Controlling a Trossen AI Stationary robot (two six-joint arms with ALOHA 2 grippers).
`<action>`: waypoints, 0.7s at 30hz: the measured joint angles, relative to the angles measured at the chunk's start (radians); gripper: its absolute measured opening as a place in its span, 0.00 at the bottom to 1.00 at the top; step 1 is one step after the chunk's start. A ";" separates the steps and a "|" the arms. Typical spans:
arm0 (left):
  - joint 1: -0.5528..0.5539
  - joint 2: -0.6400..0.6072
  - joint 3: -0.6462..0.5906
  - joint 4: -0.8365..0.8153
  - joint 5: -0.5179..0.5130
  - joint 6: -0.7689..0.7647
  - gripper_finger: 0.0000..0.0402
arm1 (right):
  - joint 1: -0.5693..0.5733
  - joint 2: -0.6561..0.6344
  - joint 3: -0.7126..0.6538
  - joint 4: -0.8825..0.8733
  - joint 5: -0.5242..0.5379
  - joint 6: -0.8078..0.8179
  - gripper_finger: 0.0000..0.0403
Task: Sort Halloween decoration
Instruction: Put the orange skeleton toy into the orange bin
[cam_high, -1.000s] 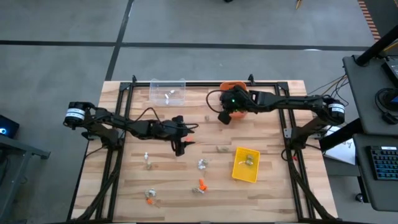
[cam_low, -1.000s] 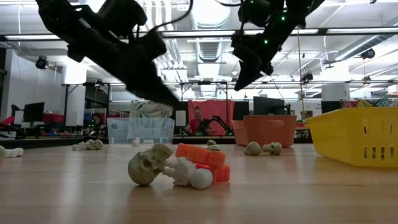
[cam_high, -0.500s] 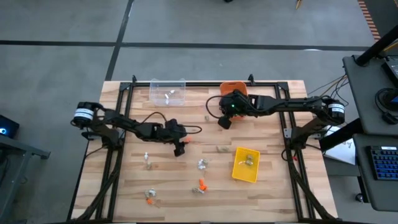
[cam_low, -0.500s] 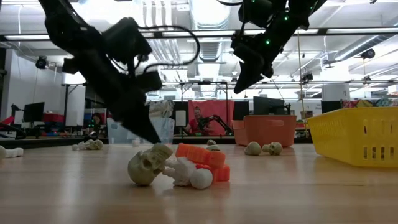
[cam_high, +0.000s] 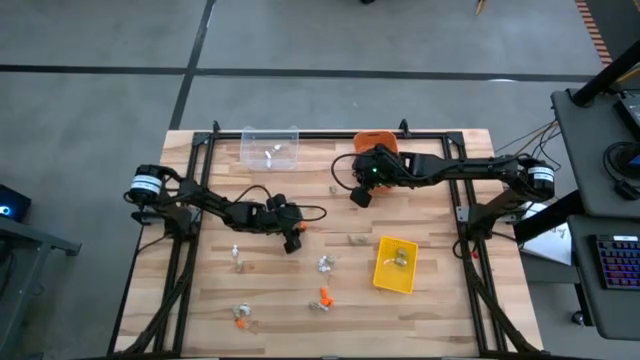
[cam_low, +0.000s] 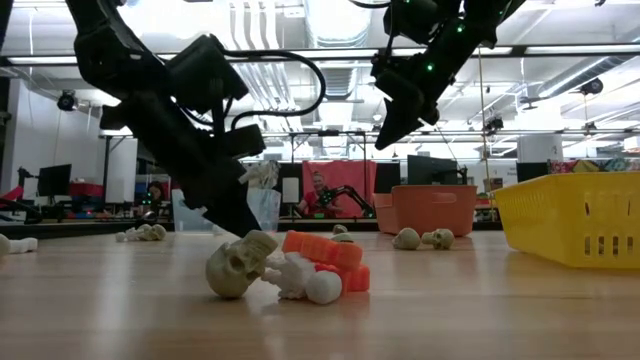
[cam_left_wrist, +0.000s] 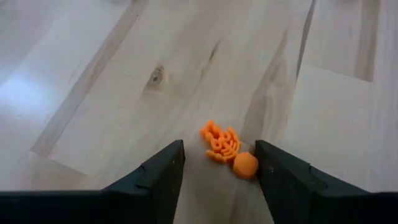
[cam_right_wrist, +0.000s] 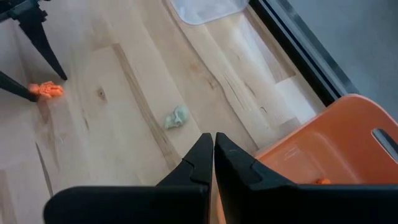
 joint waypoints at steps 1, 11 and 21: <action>0.000 0.000 0.000 0.000 -0.003 0.000 0.41 | 0.000 0.000 0.000 0.000 0.000 0.000 0.02; -0.004 0.000 -0.001 -0.008 -0.027 0.009 0.06 | 0.006 0.000 -0.006 0.016 -0.001 0.000 0.02; -0.013 -0.088 -0.008 0.058 -0.022 0.096 0.02 | 0.126 0.000 -0.142 0.345 -0.039 -0.066 0.02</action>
